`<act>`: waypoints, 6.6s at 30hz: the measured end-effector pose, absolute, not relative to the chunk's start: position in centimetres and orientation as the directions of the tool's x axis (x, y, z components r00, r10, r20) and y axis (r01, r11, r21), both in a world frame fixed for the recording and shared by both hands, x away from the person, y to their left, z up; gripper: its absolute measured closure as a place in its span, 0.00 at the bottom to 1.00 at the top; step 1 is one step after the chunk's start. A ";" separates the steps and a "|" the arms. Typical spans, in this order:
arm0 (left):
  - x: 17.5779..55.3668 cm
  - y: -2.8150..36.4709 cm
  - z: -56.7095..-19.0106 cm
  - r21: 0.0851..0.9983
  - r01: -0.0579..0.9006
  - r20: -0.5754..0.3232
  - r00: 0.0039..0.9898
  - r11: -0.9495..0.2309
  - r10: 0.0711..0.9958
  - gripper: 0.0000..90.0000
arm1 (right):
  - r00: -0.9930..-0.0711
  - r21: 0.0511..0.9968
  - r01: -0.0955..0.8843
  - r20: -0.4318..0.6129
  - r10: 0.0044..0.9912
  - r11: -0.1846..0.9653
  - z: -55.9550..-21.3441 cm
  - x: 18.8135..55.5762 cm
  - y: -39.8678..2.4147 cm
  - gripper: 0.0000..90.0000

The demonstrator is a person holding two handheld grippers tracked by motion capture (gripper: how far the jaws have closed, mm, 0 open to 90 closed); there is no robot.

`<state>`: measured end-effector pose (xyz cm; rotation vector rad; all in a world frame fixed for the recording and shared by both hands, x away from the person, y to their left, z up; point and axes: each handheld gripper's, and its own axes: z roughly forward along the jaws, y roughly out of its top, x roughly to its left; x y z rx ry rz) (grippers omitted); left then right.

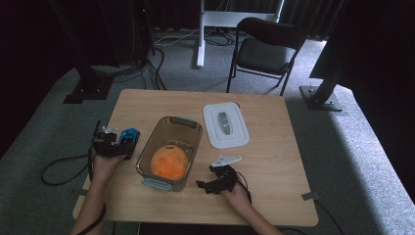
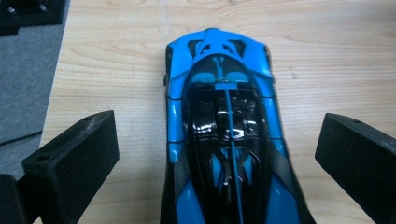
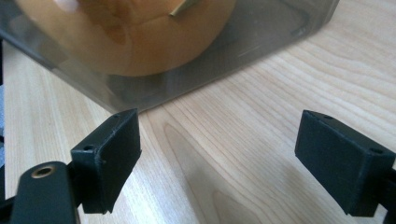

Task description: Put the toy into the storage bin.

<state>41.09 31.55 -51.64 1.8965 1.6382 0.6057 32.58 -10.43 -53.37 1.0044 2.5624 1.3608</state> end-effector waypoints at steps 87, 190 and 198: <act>45.7 31.0 -52.8 0.549 0.824 0.018 0.158 -0.141 0.987 0.11 | -0.678 0.727 0.507 0.003 0.735 0.464 -55.0 30.1 -23.7 0.15; 43.0 28.9 -47.2 0.585 0.782 0.026 0.245 -0.214 0.969 0.29 | -0.670 0.728 0.514 0.010 0.742 0.454 -55.0 30.2 -23.7 0.15; 42.3 28.7 -45.1 0.597 0.764 0.051 0.268 -0.244 0.962 0.29 | -0.667 0.728 0.515 0.008 0.745 0.453 -55.0 30.2 -23.7 0.15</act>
